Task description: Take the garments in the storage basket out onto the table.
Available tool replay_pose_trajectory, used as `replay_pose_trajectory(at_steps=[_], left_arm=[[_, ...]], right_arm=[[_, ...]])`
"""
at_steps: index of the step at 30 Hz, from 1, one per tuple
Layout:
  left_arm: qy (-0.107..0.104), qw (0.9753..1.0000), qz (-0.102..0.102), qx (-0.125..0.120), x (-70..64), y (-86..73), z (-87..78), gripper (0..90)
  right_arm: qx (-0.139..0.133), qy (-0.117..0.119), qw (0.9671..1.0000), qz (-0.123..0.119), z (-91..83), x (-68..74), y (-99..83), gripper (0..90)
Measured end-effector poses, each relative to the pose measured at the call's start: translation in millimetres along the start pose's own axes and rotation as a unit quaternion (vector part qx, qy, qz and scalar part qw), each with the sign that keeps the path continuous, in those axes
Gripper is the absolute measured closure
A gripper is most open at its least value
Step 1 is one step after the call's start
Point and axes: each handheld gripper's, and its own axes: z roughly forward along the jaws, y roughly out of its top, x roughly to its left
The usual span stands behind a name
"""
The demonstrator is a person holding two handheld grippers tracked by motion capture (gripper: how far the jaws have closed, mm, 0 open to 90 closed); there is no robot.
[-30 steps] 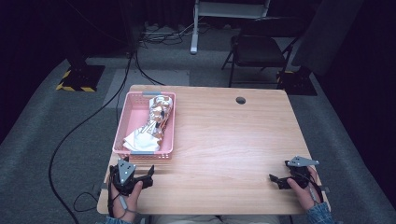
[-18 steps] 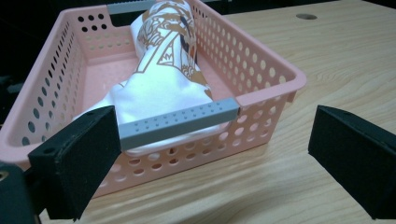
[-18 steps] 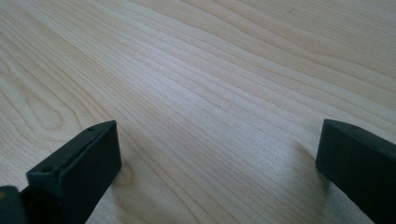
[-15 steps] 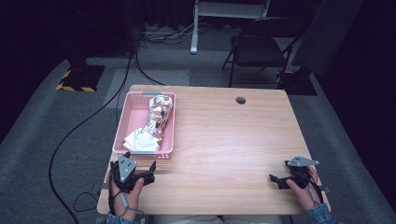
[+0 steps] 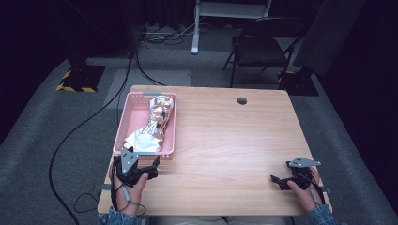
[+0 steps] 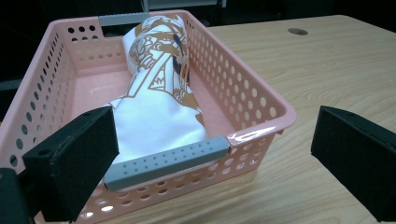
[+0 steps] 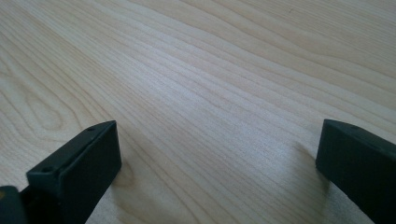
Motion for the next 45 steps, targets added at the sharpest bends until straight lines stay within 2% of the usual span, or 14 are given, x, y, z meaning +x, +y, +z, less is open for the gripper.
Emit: replay_pose_trajectory(at_steps=[5, 16, 24, 34, 45], left_arm=[[0.003, 1.0000, 0.003, 0.005, 2.0, 8.2, 2.7, 0.7], [-0.006, 1.0000, 0.006, 0.003, 6.2, 31.5, 11.7, 1.8], [-0.009, 0.9999, 0.004, 0.001, 10.3, 42.7, 18.5, 1.8], [-0.014, 0.9999, 0.000, 0.008, 14.3, 51.7, 37.0, 1.8], [-0.013, 0.9999, 0.001, 0.005, 17.7, 62.4, 58.1, 2.3]], right_arm=[[0.000, 0.000, 1.0000, 0.000, 0.0, -0.1, 0.0, 0.0], [0.000, 0.000, 1.0000, 0.000, 0.0, 0.0, 0.0, 0.0], [0.000, 0.000, 1.0000, 0.000, 0.0, 0.0, 0.0, 0.0], [0.000, 0.000, 1.0000, 0.000, 0.0, 0.0, 0.0, 0.0], [0.000, 0.000, 1.0000, 0.000, 0.0, -0.1, 0.0, 0.0]])
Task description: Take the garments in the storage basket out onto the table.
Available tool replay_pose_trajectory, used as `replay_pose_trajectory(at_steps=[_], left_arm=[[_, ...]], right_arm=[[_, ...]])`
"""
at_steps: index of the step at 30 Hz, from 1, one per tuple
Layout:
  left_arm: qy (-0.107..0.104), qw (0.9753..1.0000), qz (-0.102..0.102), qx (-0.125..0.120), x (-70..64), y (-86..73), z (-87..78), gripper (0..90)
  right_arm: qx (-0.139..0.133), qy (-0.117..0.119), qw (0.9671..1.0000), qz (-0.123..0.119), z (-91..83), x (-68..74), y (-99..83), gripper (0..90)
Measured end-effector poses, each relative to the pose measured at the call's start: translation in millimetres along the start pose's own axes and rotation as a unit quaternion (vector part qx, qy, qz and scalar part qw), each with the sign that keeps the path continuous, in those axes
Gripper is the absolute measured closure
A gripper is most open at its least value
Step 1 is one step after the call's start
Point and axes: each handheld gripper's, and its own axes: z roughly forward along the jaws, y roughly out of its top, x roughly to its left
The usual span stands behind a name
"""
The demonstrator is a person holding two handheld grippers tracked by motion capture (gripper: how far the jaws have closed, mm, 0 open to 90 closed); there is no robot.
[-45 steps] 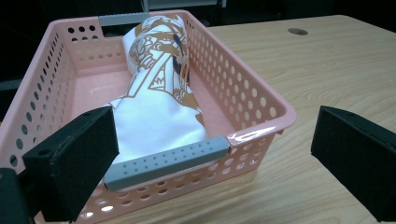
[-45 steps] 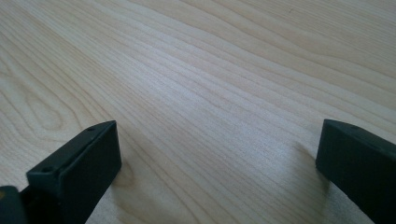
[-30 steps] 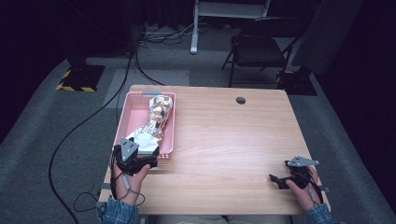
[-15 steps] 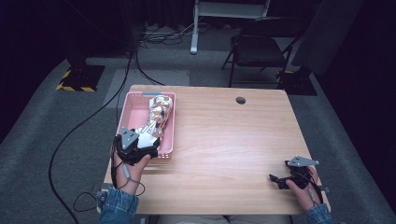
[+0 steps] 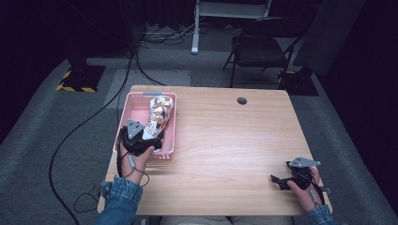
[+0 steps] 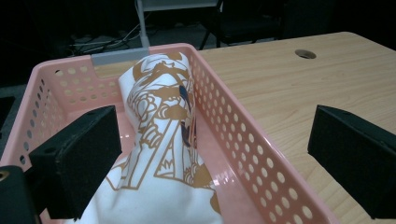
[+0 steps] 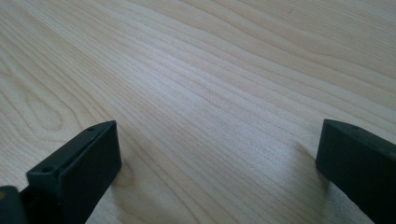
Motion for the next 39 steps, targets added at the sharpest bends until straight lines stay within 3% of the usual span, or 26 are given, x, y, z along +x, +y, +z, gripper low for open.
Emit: replay_pose_trajectory(at_steps=[7, 27, 39], left_arm=[[-0.005, 1.0000, -0.003, 0.006, 2.7, 5.3, 13.4, 2.5], [0.008, 0.9993, -0.011, 0.035, 22.6, 13.1, 48.1, 4.3], [0.004, 0.9978, -0.029, 0.059, 32.3, 12.3, 74.8, 4.5]], right_arm=[[0.000, 0.000, 1.0000, 0.000, 0.0, 0.0, 0.0, 0.0], [0.000, 0.000, 1.0000, 0.000, 0.0, 0.0, 0.0, 0.0], [0.000, 0.000, 1.0000, 0.000, 0.0, 0.0, 0.0, 0.0]])
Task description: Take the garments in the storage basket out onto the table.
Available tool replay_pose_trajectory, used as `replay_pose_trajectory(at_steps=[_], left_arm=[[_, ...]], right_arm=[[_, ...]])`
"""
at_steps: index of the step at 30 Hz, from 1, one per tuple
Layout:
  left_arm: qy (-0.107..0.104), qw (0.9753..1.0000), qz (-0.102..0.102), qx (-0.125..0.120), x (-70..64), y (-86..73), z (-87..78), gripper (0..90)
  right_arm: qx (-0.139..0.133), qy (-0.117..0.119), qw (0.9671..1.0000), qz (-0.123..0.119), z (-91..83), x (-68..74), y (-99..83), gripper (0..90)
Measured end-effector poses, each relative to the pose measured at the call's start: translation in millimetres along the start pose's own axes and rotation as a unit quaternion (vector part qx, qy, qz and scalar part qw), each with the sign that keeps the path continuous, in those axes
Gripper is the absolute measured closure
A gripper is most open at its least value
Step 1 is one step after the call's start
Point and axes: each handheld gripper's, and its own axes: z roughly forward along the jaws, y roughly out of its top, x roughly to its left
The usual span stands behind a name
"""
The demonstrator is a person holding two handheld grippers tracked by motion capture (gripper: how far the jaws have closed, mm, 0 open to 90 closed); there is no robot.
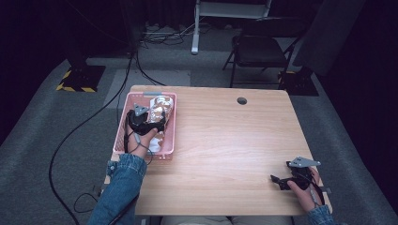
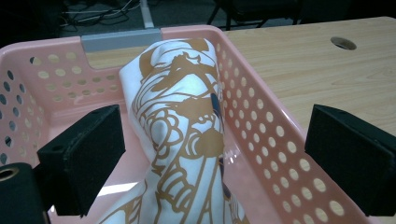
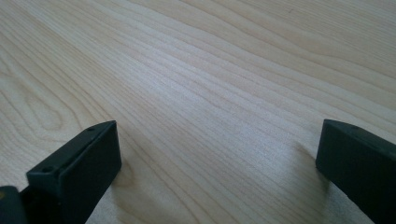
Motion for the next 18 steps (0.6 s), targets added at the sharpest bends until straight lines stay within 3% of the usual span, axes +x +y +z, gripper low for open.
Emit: replay_pose_trajectory(at_steps=[18], left_arm=[[0.011, 0.9992, -0.019, 0.035, 10.9, -9.0, 35.8, 5.2]], right_arm=[[0.000, 0.000, 1.0000, 0.000, 0.0, 0.0, 0.0, 0.0]])
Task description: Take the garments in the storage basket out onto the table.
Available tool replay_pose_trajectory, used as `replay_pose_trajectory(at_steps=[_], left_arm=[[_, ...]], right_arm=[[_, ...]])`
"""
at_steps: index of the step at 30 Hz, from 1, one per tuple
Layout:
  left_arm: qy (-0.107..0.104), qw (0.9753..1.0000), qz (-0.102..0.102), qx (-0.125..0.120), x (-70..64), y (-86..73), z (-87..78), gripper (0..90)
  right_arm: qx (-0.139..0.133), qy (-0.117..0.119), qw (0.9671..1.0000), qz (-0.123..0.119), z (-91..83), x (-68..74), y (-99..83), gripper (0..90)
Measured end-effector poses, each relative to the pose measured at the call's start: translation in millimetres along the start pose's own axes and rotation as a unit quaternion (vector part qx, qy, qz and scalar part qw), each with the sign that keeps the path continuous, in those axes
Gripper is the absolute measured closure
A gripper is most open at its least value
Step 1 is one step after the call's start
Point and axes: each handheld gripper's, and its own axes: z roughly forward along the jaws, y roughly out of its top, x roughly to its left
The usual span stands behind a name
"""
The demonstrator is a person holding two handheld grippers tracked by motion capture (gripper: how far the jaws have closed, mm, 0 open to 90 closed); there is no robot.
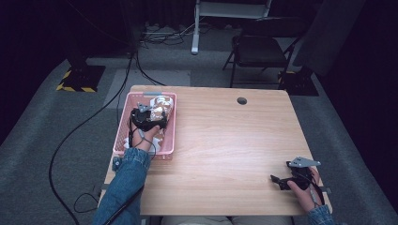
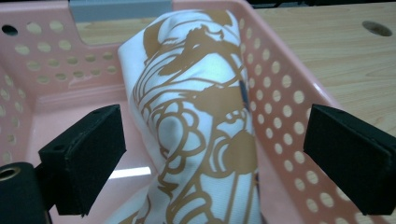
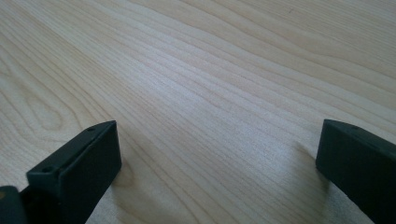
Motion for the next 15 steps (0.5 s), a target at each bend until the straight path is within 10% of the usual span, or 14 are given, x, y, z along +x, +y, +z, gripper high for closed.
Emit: replay_pose_trajectory(at_steps=[15], left_arm=[[0.010, 0.9981, 0.004, 0.061, 10.1, -8.9, 17.7, 5.7]], right_arm=[[0.000, 0.000, 1.0000, 0.000, 0.0, 0.0, 0.0, 0.0]])
